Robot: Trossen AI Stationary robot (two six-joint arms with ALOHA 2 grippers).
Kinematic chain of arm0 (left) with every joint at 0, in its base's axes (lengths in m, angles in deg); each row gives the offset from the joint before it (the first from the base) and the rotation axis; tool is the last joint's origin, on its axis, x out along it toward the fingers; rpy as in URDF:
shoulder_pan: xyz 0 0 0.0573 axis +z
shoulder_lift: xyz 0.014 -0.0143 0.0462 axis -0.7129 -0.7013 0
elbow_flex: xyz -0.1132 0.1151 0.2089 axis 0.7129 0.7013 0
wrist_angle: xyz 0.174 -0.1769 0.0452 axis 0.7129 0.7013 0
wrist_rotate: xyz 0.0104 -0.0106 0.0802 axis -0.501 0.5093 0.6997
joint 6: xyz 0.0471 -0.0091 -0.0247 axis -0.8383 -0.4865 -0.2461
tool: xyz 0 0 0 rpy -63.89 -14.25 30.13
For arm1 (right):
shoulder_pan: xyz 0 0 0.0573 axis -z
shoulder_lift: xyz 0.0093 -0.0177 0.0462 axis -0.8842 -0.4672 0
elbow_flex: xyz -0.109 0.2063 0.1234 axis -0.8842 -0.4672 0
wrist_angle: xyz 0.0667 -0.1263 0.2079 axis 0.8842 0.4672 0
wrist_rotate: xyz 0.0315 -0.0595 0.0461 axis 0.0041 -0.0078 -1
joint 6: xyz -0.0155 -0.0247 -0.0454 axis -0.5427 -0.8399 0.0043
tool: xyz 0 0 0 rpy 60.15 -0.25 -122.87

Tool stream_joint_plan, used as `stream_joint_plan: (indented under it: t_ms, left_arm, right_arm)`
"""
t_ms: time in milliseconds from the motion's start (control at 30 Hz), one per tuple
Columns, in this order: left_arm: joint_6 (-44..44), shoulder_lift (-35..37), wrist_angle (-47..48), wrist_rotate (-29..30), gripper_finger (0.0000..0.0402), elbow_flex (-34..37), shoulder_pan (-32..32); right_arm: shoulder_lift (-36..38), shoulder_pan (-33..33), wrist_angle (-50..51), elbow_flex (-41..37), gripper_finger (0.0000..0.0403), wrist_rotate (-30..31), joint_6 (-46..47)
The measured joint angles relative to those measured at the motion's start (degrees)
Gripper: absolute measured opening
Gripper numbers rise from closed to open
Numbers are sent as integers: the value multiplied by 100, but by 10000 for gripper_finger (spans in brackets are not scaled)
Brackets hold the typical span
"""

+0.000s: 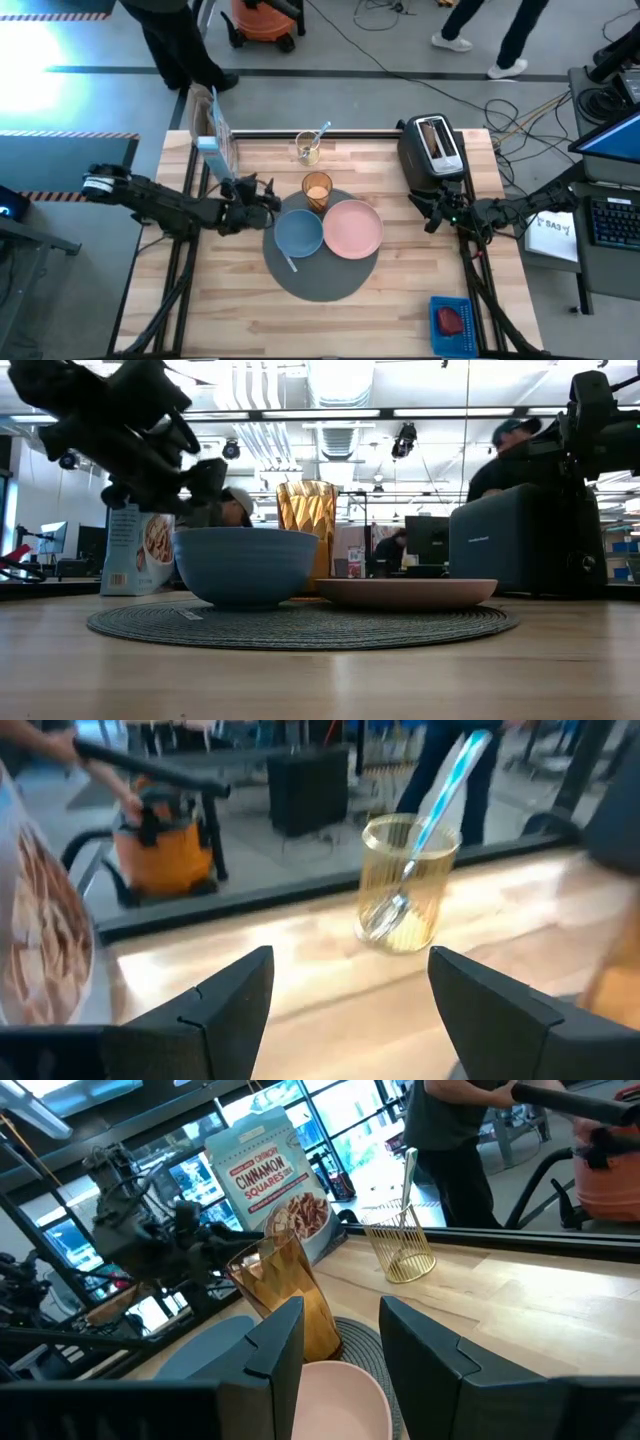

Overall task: Arrange a breakfast setting
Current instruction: Pour the cereal into the blue bowl

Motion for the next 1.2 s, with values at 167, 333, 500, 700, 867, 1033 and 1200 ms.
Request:
stream_joint_plan:
  t_ms: [167, 333, 500, 700, 867, 1033, 1200]
  left_arm:
    - [1138, 234, 1008, -1304, 250, 0, 561]
    - [2421, 377, 1965, -2397, 250, 0, 748]
    - [3155, 437, 2812, -2327, 250, 0, 685]
    - [4011, 457, 3208, -2531, 250, -3, 685]
    - [4331, 498, 3870, -3409, 250, -234, 685]
    - [4552, 465, 5008, -3254, 250, -673, 685]
    - [5084, 360, 6050, -3174, 250, -1054, 685]
  right_arm:
    - [-1, 1, 0, -2, 123, 0, -2]
    - [0, 0, 0, -2, 123, 0, 0]
    - [-1, 0, 0, -2, 123, -1, -1]
    - [0, -1, 0, -1, 123, -1, -1]
    - [0, 1, 0, -1, 123, -1, -1]
    - [0, 0, 0, -2, 123, -1, 0]
    - [1, 0, 0, -2, 123, 0, 0]
